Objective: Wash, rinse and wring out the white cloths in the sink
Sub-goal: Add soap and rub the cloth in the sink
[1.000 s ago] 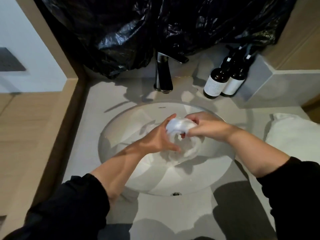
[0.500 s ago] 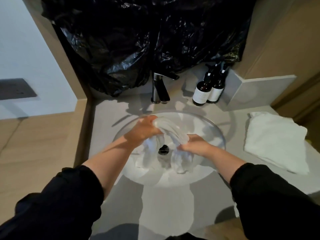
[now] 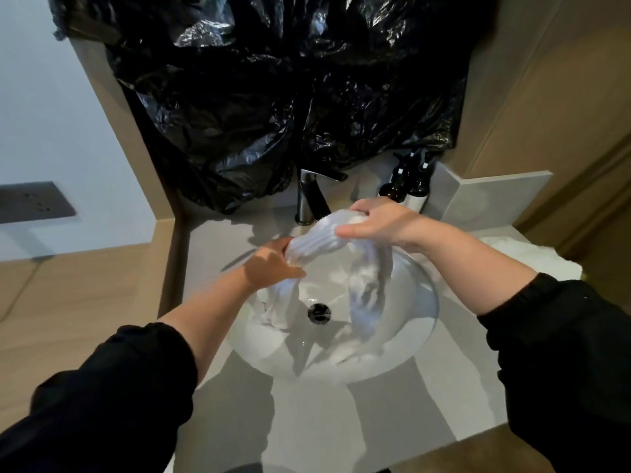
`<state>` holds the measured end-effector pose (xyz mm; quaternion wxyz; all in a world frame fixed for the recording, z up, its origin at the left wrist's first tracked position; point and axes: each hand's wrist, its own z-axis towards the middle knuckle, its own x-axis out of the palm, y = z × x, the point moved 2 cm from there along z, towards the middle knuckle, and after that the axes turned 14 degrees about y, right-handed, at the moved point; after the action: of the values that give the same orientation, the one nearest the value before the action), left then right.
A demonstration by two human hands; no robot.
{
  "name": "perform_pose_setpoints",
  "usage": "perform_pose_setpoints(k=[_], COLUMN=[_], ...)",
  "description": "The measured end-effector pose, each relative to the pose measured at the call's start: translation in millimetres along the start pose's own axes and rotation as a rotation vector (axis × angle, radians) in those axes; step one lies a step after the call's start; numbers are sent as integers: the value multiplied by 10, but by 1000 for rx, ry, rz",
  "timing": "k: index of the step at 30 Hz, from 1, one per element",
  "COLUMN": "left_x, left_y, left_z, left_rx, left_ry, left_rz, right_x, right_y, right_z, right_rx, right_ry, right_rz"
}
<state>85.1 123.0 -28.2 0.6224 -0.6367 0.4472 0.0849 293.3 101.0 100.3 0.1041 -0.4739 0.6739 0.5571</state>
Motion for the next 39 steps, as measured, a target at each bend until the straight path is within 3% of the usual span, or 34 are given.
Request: perform_pose_setpoints(k=[3, 5, 8, 10, 14, 17, 19, 21, 24, 28, 30, 33, 35, 37, 39], left_x=[-31, 0, 146, 326, 755, 847, 816, 726, 673, 959, 1170, 1377, 1436, 1478, 1484], left_y=[-143, -351, -622, -690, -651, -392, -182, 36, 367, 471, 521, 489, 506, 652, 814], left_z=[-37, -102, -196, -188, -121, -75, -10, 73, 251, 430, 491, 620, 697, 712, 694], left_rx=[72, 145, 406, 323, -98, -110, -177, -265, -313, -264, -216, -41, -131, -247, -260], left_ry=[49, 65, 45, 22, -143, -213, -113, 28, 137, 305, 327, 215, 350, 474, 509], left_rz=[-205, -350, -466, -535, -603, -540, -176, 235, 413, 776, 765, 484, 424, 647, 866], right_x=[-26, -32, -49, -55, -46, -41, -34, 3, 242, 495, 575, 691, 734, 728, 748], right_y=[142, 222, 331, 409, 528, 323, -116, -696, -1485, -1681, -1665, -1681, -1785, -1917, -2071], right_z=[53, 42, 12, 2, -21, 68, 177, 296, 430, 617, 712, 783, 868, 970, 1093], right_rx=[-101, -166, -229, -276, -376, -386, -305, -85, 264, 332, 323, 290, 289, 379, 540], right_ry=[-76, -106, -154, -163, -110, -78, -125, -200, -215, -181, -101, 59, 49, -13, -49], right_rz=[209, 480, 779, 882, 1130, 1217, 1129, 879, 682, 453, 385, 263, 365, 338, 153])
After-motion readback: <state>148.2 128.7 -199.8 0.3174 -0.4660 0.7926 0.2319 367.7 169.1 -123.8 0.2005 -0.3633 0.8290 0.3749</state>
